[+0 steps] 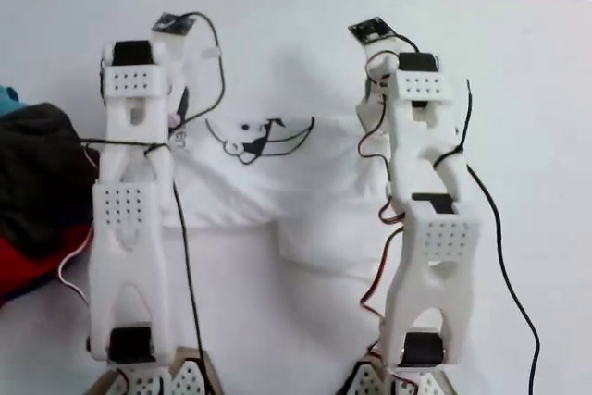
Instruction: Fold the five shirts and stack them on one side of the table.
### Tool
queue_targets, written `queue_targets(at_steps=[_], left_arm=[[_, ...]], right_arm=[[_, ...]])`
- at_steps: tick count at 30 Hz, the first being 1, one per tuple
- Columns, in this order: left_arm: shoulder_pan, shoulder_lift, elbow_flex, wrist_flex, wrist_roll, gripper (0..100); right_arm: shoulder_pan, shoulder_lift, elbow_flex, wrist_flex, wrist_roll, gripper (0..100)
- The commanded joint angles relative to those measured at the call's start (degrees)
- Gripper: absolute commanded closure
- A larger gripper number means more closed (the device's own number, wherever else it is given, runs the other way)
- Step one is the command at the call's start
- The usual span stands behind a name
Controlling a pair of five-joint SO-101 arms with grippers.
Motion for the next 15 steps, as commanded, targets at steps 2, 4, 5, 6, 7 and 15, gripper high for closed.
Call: queue_targets(at_steps=[2, 4, 5, 6, 7, 15], left_arm=[[1.76, -10.02, 5.32, 1.23, 0.18, 97], [2.55, -15.38, 10.59, 1.23, 0.35, 97], [2.64, -18.46, 13.76, 1.23, 0.35, 97], [2.64, -21.54, 17.54, 1.23, 0.35, 97], [2.64, -24.53, 21.49, 1.14, 0.35, 97], [2.02, -43.16, 62.11, -12.84, -0.18, 97]], right_arm=[[0.22, -13.85, 2.55, 1.54, -0.18, 97.7], [-0.48, -18.77, 7.47, 1.54, -0.09, 97.7], [-1.19, -21.32, 10.81, 1.54, 0.18, 97.7], [-1.89, -24.13, 14.68, 1.36, 1.23, 97.7], [-3.30, -27.30, 19.25, 0.92, 2.11, 97.7], [-12.62, -57.45, 66.73, -17.89, 9.32, 97.8]])
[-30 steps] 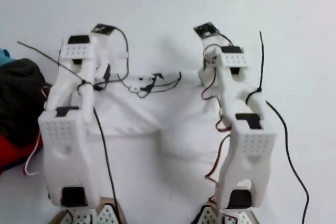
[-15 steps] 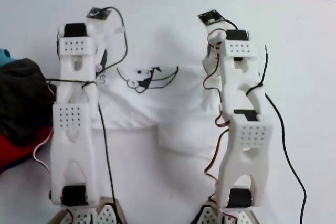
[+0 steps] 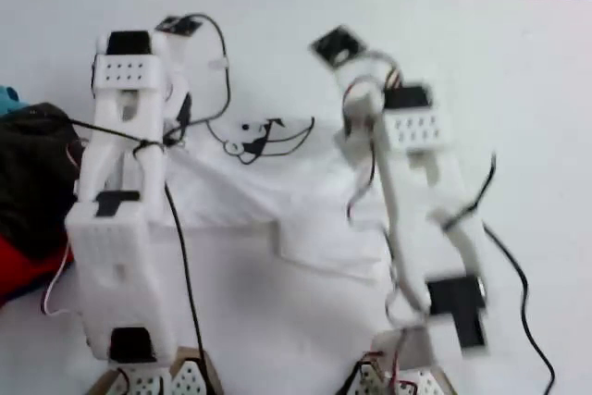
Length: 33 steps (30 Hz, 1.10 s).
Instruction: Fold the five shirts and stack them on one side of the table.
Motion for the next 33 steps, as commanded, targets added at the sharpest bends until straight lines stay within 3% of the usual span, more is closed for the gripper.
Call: queue_targets(at_steps=[1, 6, 9, 12, 18, 23, 33], left_arm=[[0.09, -10.81, 21.05, -11.87, -0.18, 97], [0.09, -18.64, 42.15, -29.45, 0.35, 97], [0.09, -19.87, 47.25, -33.85, 0.44, 97], [-0.88, -18.29, 49.80, -36.22, 0.44, 97], [-1.58, -15.30, 46.99, -34.02, 0.44, 97], [-1.32, -14.68, 46.81, -34.02, 0.44, 97], [-1.32, -14.68, 46.81, -34.02, 0.44, 97]], right_arm=[[-3.74, -14.64, 21.63, -7.43, 4.84, 97.5], [-4.35, -17.19, 32.09, -7.34, 8.97, 90.3], [-6.11, -17.19, 33.76, -6.02, 11.69, 83.5], [-10.15, -17.19, 35.16, -4.53, 12.48, 83.0], [-18.77, -15.52, 37.45, -5.14, 12.22, 80.2], [-18.68, -9.10, 37.36, -9.80, 12.40, 72.1], [-18.42, -1.19, 34.81, -11.38, 12.40, 72.1]])
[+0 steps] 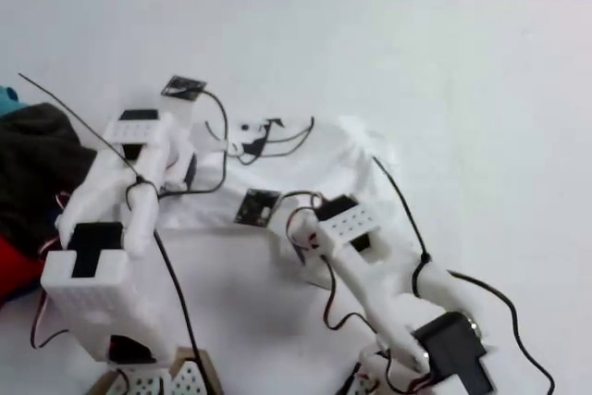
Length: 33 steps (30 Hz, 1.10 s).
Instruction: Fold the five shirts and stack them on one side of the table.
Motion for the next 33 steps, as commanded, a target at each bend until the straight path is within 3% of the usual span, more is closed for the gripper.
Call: queue_targets(at_steps=[1, 6, 10, 16, 33], left_arm=[[-0.88, 0.35, -0.48, 0.26, 0.53, 97], [-0.88, 0.35, -0.48, 0.26, 0.53, 97], [-0.88, 0.35, -0.48, 0.35, 0.53, 97], [-0.97, 0.35, -0.40, 0.35, 0.53, 97], [-0.88, 0.35, -0.40, 0.35, 0.53, 97]], right_arm=[[0.31, 3.21, -2.11, 0.22, 0.35, 72.1], [3.38, 10.77, -9.41, 3.12, 0.35, 73.8], [4.62, 18.68, -16.53, 7.60, 0.35, 87.1], [5.41, 21.32, -21.36, 8.84, 0.26, 98.3], [15.25, 15.08, -43.43, 20.18, 6.95, 97.8]])
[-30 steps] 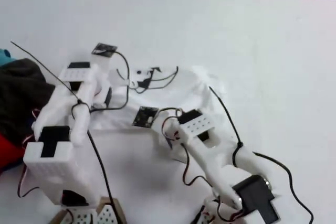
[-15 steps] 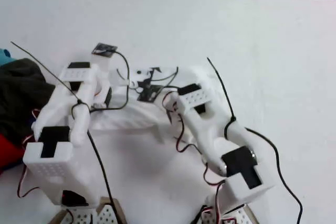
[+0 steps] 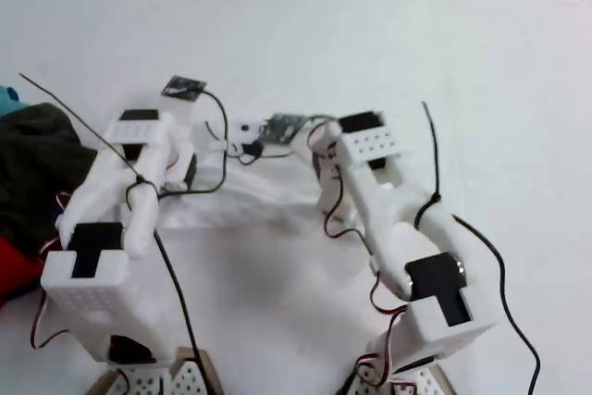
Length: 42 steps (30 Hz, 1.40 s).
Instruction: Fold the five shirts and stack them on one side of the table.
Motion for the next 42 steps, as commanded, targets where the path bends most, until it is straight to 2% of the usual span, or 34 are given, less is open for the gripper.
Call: queue_targets(at_steps=[1, 9, 13, 15, 18, 20, 24, 26, 31, 33, 38, 42], left_arm=[[-0.88, 0.35, -0.40, 0.35, 0.53, 97], [-0.88, 0.35, -0.40, 0.35, 0.53, 97], [-0.88, 0.35, -0.40, 0.35, 0.53, 97], [-0.88, 0.35, -0.40, 0.35, 0.53, 97], [-0.88, 0.35, -0.40, 0.35, 0.53, 97], [-0.88, 0.35, -0.40, 0.35, 0.53, 97], [-0.88, 0.35, -0.40, 0.35, 0.44, 97], [-0.88, 0.35, -0.40, 0.35, 0.44, 97], [-0.88, 0.35, -0.40, 0.35, 0.44, 97], [-0.88, 0.35, -0.40, 0.35, 0.44, 97], [-0.88, 0.35, -0.40, 0.35, 0.44, 97], [-0.88, 0.44, -0.40, 0.35, 0.44, 97]], right_arm=[[1.71, -0.13, -7.74, 0.31, 0.53, 97.8], [1.63, 17.45, -30.95, 0.48, 0.18, 97.8], [1.71, 28.00, -42.46, 4.97, 0.18, 97.5], [1.71, 32.22, -48.79, 8.66, 0.00, 93.4], [2.59, 37.05, -58.37, 12.53, -1.58, 82.0], [3.65, 39.87, -65.14, 13.23, -1.85, 78.6], [6.20, 44.62, -76.13, 13.23, -2.20, 82.0], [7.34, 46.20, -80.35, 14.11, -5.63, 83.5], [7.78, 46.37, -90.20, 22.11, -9.93, 88.8], [6.99, 46.29, -91.34, 23.34, -10.02, 99.0], [5.05, 40.13, -85.45, 23.34, -10.02, 97.6], [0.84, 27.65, -66.37, 23.16, -12.57, 97.7]])
